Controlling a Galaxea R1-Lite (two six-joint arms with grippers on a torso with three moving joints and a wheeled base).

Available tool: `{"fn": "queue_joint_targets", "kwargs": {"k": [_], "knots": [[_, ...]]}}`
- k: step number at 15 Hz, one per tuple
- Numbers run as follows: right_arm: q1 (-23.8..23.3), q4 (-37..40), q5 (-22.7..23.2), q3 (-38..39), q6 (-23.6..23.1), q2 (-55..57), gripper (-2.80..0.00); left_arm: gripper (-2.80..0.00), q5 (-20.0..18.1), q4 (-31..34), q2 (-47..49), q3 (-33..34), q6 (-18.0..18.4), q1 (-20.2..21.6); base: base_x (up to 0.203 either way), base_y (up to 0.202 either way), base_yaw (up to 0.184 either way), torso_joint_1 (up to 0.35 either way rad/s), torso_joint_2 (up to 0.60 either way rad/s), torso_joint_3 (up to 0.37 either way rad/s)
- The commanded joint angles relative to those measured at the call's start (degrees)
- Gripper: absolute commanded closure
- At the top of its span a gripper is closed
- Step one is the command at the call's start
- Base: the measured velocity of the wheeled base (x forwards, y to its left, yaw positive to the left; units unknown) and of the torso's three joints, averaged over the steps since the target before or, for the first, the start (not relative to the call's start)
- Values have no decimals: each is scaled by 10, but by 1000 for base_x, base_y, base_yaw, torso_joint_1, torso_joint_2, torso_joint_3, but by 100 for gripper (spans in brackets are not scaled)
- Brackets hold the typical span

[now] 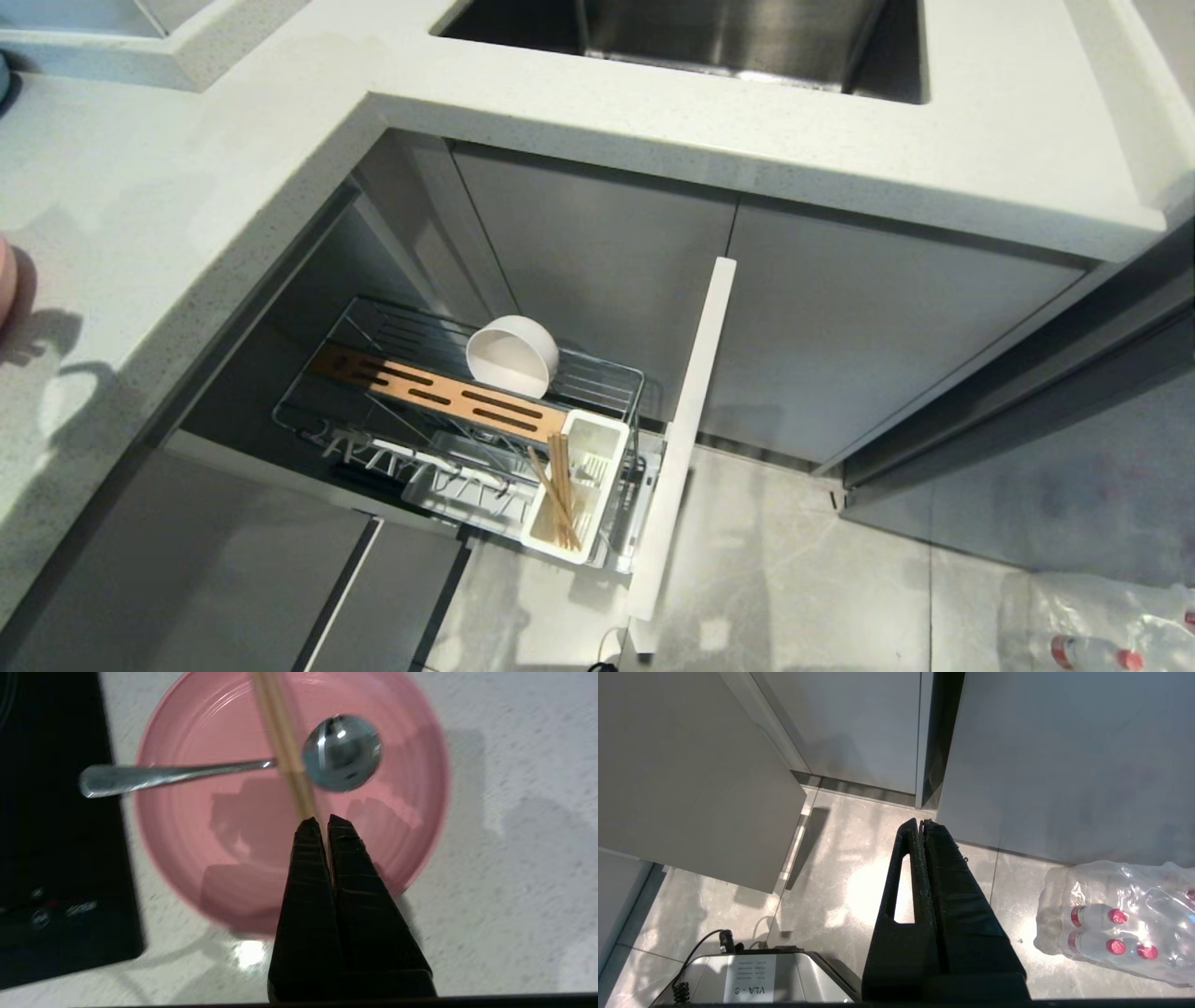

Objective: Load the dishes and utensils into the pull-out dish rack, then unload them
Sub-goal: Pick up the chopsticks and place it in the cupboard

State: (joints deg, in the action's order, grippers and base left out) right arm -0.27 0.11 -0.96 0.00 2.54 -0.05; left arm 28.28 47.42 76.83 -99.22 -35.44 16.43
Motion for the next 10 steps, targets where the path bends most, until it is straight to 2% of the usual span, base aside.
{"fn": "queue_joint_targets", "kwargs": {"k": [1,5,10], "knots": [[0,0,0,1,0,0,0,0,-3,13,-25,9,-3,7,0,0,0,0,0,0],[0,1,0,1,0,0,0,0,-36,30,-45,21,-3,8,0,0,0,0,0,0],[0,0,0,1,0,0,0,0,-45,29,-51,71,-3,24,0,0,0,0,0,0]]}}
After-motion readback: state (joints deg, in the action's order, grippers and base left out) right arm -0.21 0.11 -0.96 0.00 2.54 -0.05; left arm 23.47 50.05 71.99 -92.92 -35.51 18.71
